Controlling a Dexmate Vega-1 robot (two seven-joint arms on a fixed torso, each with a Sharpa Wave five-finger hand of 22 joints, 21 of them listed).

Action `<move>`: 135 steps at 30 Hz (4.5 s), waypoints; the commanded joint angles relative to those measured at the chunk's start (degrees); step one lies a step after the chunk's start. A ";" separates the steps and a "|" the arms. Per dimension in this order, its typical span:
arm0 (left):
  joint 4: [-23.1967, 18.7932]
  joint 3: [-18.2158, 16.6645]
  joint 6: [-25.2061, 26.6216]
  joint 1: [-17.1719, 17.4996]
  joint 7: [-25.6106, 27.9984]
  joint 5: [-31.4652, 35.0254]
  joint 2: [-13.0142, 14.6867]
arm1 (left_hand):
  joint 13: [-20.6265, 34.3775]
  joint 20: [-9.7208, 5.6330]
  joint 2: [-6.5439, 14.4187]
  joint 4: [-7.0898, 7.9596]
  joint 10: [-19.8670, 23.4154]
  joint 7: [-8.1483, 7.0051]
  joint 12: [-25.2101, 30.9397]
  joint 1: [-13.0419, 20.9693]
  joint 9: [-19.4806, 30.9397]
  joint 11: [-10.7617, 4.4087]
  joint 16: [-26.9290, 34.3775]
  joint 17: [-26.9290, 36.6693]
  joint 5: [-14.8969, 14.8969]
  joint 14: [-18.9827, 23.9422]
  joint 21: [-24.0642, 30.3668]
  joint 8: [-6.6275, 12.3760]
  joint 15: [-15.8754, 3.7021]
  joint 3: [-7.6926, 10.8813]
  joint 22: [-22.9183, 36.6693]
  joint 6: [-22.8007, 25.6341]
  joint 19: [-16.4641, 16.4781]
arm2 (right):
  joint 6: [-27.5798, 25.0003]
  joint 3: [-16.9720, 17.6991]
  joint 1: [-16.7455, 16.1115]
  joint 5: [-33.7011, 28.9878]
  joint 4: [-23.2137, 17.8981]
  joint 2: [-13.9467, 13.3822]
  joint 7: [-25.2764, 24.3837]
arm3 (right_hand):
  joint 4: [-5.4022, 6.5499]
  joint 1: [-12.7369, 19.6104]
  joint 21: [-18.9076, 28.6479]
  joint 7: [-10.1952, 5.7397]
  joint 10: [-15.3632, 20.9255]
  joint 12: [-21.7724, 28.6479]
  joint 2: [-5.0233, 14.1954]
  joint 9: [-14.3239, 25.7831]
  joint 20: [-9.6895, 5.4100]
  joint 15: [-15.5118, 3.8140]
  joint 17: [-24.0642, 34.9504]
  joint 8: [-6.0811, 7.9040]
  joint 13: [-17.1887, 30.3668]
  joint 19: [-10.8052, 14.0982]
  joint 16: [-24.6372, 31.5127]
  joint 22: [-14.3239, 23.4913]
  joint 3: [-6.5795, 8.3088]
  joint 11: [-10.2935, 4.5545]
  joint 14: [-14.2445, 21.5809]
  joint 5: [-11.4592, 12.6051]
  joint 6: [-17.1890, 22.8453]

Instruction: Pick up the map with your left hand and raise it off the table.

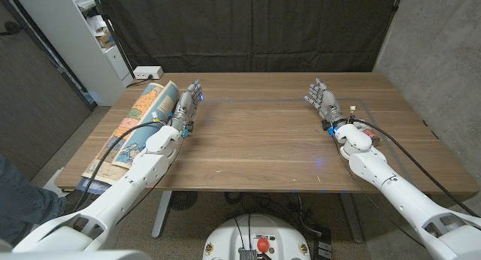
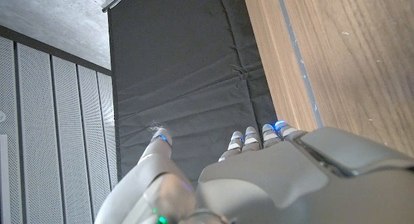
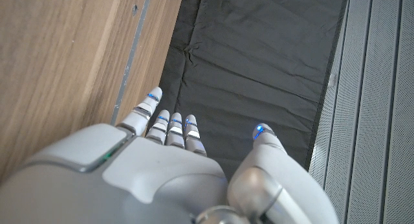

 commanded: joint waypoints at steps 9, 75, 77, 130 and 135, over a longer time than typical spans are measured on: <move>-0.75 0.27 1.31 -0.31 0.20 0.16 0.54 | 0.17 -0.47 0.40 -0.10 -0.20 1.32 0.56 0.79 0.08 0.17 0.35 0.11 0.32 -0.28 0.56 0.42 -0.06 0.44 0.13 0.18 -0.25 | 0.39 0.00 -0.61 0.05 0.05 0.36 -0.33 | -0.02 0.49 0.24 0.29 -0.04 0.38 0.10 0.30 -0.12 0.34 0.13 0.22 0.21 0.25 0.23 0.10 0.35 0.44 -0.01 0.33 0.14; -20.46 -5.65 4.85 10.27 6.11 3.08 12.47 | 0.18 1.00 2.24 -1.39 1.28 1.50 1.11 2.36 0.11 0.48 0.73 0.08 -0.10 1.24 0.88 0.67 0.39 1.19 0.12 1.56 0.32 | -3.03 0.74 -3.37 1.16 -3.24 -1.56 -2.25 | -0.38 0.80 0.22 0.01 0.23 0.39 0.83 0.33 0.08 0.38 -0.48 0.21 0.24 -0.39 0.23 0.11 0.44 0.65 -0.01 0.68 0.77; -20.78 -5.96 4.95 10.47 6.19 3.00 12.71 | 0.18 1.04 2.27 -1.43 1.33 1.51 1.12 2.41 0.12 0.53 0.72 0.08 -0.11 1.26 0.89 0.70 0.40 1.21 0.12 1.66 0.35 | -3.04 0.78 -3.34 1.20 -3.18 -1.59 -2.20 | -0.39 0.80 0.24 0.00 0.22 0.38 0.86 0.33 0.06 0.39 -0.50 0.21 0.24 -0.36 0.23 0.11 0.45 0.66 0.01 0.68 0.78; -34.87 -19.10 11.51 25.98 14.37 7.73 22.33 | 0.18 1.49 2.70 -2.40 2.18 1.37 1.29 3.32 0.13 0.44 0.72 0.08 -0.31 1.91 0.87 0.78 0.52 1.41 0.10 2.62 0.53 | -2.67 1.42 -4.77 1.84 -4.30 -2.34 -1.88 | -0.62 0.73 0.37 -0.07 0.53 0.43 1.12 0.35 0.14 0.47 -0.83 0.12 0.26 -0.30 0.30 0.10 0.27 0.71 0.10 0.68 0.94; -35.90 -21.07 12.25 27.81 14.17 8.15 22.88 | 0.18 1.56 2.72 -2.48 2.25 1.37 1.31 3.39 0.13 0.41 0.72 0.08 -0.31 1.96 0.86 0.81 0.51 1.42 0.10 2.77 0.51 | -2.86 1.29 -4.81 1.73 -4.52 -2.36 -1.99 | -0.64 0.73 0.39 -0.07 0.52 0.42 1.15 0.35 0.12 0.52 -0.85 0.11 0.27 -0.28 0.32 0.10 0.26 0.72 0.15 0.68 0.93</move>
